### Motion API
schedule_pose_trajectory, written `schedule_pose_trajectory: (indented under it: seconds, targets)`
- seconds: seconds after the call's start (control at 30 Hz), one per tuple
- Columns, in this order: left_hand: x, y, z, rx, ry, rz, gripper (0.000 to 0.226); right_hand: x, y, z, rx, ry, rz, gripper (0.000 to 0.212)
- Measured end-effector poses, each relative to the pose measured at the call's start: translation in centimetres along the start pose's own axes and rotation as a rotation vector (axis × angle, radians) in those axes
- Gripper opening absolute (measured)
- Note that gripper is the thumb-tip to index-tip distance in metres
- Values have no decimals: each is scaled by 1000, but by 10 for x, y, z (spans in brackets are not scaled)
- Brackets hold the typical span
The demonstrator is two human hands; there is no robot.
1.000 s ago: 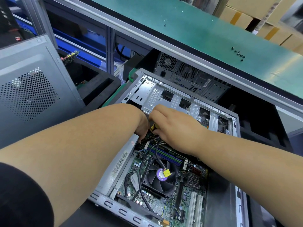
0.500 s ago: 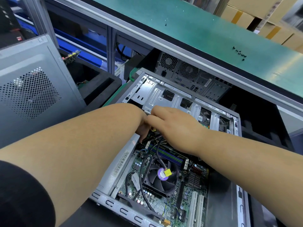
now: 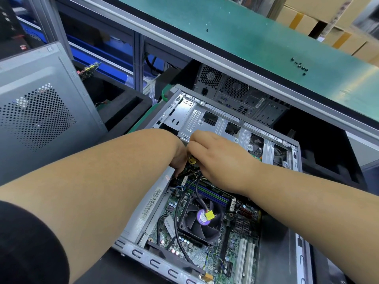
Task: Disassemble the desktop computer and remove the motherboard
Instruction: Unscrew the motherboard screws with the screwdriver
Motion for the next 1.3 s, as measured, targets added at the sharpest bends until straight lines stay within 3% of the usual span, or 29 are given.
schedule_pose_trajectory:
  seconds: [0.27, 0.5, 0.83, 1.3]
  targets:
    - [2, -5, 3, 84, 73, -224, 48, 1, -1, -7, 43, 7, 29, 16]
    - [8, -6, 4, 83, 106, -173, 47, 10, 1, -9, 33, 32, -4, 29]
    - [7, -7, 6, 88, 101, -153, 48, 3, 1, -15, 32, -6, 17, 17]
    - [15, 1, 14, 16, 141, -213, 48, -8, -15, -25, 139, -42, 64, 16]
Point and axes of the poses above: each hand's wrist, its own z-axis towards the middle knuckle, its own x-axis out of the palm, y = z × x, the point moved 9 cm from there along z, towards the middle knuckle, and after that the axes turned 12 degrees about -z, right-handed, at the moved point
